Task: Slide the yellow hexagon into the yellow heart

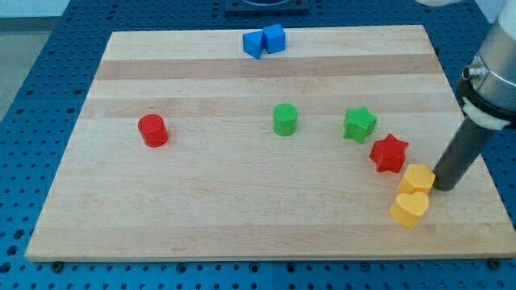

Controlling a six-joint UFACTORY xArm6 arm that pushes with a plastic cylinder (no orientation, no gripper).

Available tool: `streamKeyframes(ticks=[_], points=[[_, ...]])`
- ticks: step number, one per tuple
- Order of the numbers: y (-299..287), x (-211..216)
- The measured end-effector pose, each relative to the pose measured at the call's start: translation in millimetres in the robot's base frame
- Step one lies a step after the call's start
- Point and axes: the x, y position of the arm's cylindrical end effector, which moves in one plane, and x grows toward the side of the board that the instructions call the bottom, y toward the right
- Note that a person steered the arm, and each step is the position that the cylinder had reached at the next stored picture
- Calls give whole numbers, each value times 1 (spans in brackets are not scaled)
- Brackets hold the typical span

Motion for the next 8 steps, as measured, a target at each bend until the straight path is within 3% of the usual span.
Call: streamKeyframes(ticks=[2, 4, 5, 8], points=[[6, 15], [29, -11], [18, -30], [-31, -29]])
